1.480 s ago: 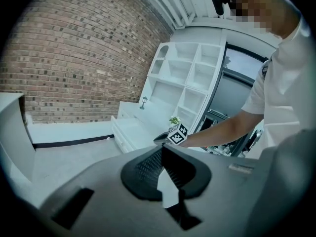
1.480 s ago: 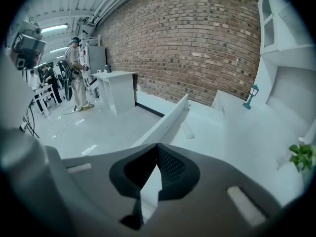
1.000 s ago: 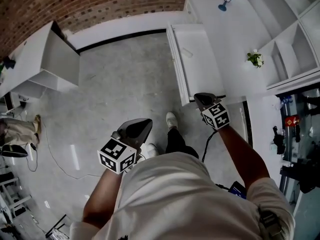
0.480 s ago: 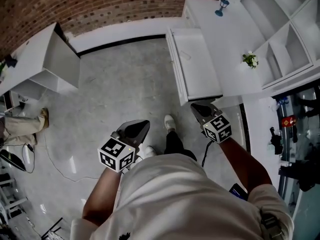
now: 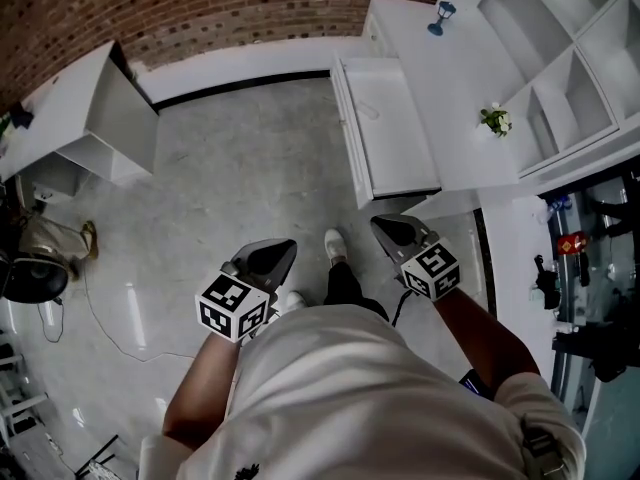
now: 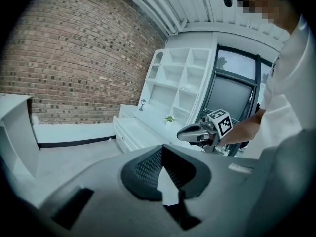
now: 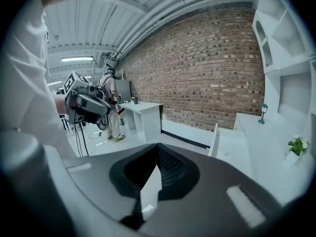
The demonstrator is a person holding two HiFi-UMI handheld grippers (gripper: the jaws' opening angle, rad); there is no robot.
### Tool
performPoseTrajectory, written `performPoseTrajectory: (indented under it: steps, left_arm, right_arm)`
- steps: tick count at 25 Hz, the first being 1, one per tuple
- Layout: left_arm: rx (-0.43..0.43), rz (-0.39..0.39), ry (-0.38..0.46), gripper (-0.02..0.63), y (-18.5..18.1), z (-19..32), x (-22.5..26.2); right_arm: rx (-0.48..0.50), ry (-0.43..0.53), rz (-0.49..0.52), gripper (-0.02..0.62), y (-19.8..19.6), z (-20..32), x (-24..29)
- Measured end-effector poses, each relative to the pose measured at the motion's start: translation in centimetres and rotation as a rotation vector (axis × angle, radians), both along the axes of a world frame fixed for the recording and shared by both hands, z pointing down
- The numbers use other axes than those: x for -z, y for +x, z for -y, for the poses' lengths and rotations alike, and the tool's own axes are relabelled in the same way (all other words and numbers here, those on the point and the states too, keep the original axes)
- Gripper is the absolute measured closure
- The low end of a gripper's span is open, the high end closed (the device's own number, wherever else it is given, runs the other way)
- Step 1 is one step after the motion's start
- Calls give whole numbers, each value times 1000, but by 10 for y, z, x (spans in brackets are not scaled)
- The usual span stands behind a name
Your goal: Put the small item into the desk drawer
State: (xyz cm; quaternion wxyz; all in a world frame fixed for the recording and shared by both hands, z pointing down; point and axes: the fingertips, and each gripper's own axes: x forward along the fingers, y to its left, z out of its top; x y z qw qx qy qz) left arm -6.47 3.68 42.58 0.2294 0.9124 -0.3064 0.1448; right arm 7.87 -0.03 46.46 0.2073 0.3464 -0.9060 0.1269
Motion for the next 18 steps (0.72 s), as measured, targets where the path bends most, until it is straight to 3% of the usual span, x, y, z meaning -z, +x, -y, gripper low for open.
performPoseTrajectory:
  steps: [18]
  left_arm:
    - [-15, 5, -15, 600, -2, -4, -4]
  right_arm:
    - [24, -7, 41, 583, -21, -7, 7]
